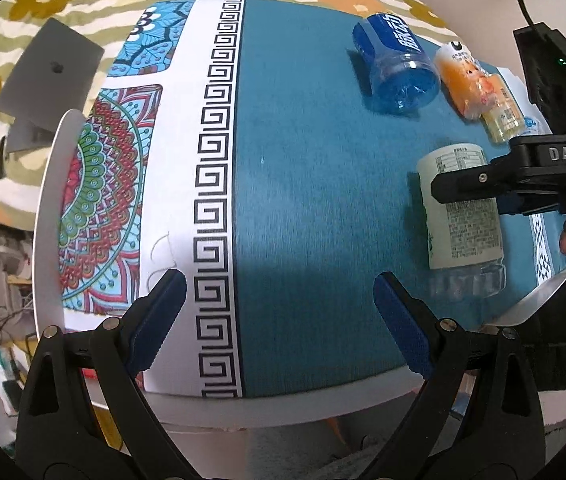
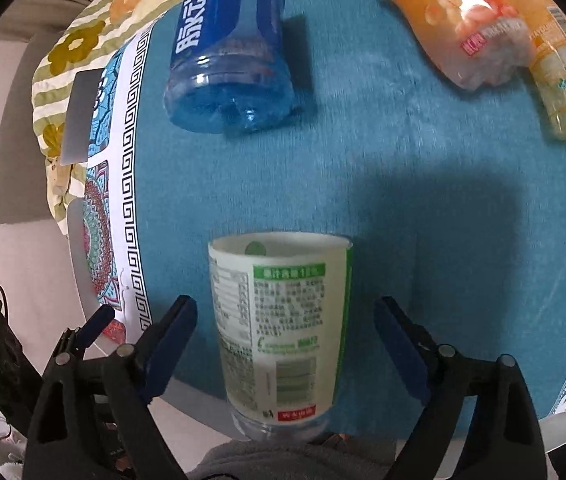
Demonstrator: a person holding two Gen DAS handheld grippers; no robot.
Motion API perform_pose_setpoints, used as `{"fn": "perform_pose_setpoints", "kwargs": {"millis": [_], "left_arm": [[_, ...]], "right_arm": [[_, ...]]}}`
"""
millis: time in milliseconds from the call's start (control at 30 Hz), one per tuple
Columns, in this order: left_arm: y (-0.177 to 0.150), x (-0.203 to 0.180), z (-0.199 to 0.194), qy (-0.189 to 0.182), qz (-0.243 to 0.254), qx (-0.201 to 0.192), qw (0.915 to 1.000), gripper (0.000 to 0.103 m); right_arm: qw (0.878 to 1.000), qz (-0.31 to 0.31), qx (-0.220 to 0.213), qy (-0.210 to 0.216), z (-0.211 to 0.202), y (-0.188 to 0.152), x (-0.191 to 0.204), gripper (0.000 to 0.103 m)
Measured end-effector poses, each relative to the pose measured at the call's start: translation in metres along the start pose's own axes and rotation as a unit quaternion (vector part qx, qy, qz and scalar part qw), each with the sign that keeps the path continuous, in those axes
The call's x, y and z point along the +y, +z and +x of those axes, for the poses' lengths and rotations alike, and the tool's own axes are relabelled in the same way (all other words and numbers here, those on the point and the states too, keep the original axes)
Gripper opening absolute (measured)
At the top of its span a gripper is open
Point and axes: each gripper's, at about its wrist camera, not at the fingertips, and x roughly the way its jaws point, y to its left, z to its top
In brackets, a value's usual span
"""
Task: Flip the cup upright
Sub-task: 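Close the right tool on the cup while the left tool opens and releases it, then rotate the held cup with the right tool so its open rim faces up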
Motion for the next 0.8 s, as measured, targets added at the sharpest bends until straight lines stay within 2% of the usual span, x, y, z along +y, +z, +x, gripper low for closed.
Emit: {"fn": "perform_pose_setpoints", "kwargs": {"millis": [33,267,400,633,733,800], "left_arm": [[0.000,0.001,0.000,-0.001,0.000,0.000,1.0000,0.100],[0.005,0.010,0.004,-0.001,-0.009,0.003,1.0000,0.100],[0.004,0.012,0.006,-0.001,-0.014,0.004,0.9999,0.100],[0.004,0.013,0.007,0.000,-0.014,0.008,0.9999,0.100],[0.006,0.013,0.005,0.001,-0.013,0.006,0.9999,0.100],[0.008,0.012,0.000,0.002,-0.012,0.002,0.9999,0.100]], "right_arm": [[1.000,0.002,0.002,-0.001,0.002,0.003,0.002,0.077],[1.000,0.005,0.010,-0.008,0.003,0.011,-0.001,0.072],[1.000,0.006,0.015,-0.005,0.005,0.013,-0.001,0.058],[1.000,0.002,0.012,-0.004,0.003,0.012,0.001,0.056],[1.000,0.003,-0.006,0.002,-0.005,0.010,0.005,0.055],[0.999,-0.005,-0.037,0.000,-0.018,0.006,0.010,0.055]]}}
